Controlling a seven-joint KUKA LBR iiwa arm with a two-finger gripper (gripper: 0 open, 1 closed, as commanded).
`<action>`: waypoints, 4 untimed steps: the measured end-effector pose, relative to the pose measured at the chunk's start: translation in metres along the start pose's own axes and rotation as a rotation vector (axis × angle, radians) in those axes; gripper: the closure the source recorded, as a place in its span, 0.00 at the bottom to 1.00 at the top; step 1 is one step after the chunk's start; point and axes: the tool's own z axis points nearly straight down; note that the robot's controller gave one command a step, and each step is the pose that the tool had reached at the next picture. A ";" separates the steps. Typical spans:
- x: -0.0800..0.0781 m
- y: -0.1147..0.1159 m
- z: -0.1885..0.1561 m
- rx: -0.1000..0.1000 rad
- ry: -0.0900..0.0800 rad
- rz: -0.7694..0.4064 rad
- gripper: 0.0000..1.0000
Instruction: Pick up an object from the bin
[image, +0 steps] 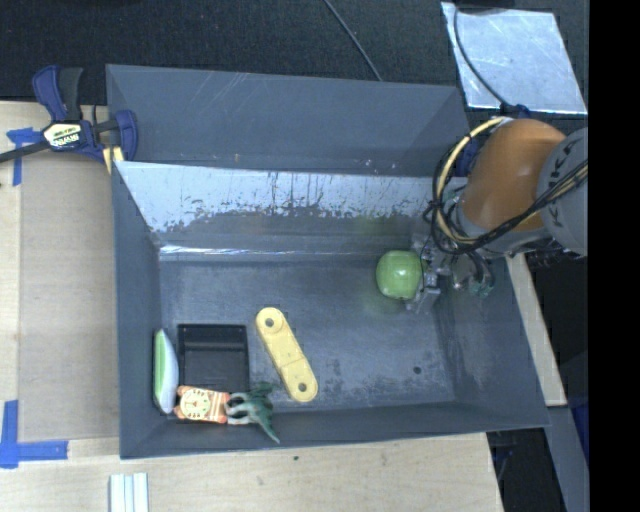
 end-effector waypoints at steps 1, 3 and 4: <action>0.000 0.000 0.000 0.000 0.000 0.000 1.00; 0.000 0.000 -0.014 0.000 -0.002 0.000 1.00; -0.001 0.000 -0.027 0.000 -0.005 0.000 1.00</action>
Offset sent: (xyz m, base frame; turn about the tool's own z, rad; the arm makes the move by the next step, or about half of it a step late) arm 0.0001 0.0000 0.0109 0.0003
